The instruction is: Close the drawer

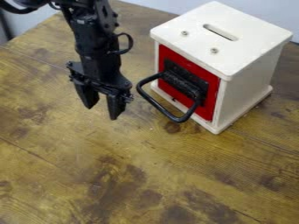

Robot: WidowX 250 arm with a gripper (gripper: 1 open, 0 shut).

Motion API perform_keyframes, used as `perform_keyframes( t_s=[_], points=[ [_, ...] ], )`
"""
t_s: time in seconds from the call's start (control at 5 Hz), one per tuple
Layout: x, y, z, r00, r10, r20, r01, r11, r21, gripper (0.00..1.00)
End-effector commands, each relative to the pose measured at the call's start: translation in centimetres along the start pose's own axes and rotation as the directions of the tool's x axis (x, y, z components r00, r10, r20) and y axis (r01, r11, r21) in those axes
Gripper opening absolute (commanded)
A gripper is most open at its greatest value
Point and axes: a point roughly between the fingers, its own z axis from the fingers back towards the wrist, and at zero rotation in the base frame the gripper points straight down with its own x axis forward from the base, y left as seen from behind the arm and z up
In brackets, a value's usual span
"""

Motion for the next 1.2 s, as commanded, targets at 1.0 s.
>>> perform_keyframes(
  t_s=[1.0],
  points=[
    [1.7, -1.7, 5.5, 0.986, 0.108, 0.127, -0.11, 0.994, 0.015, 1.0]
  ],
)
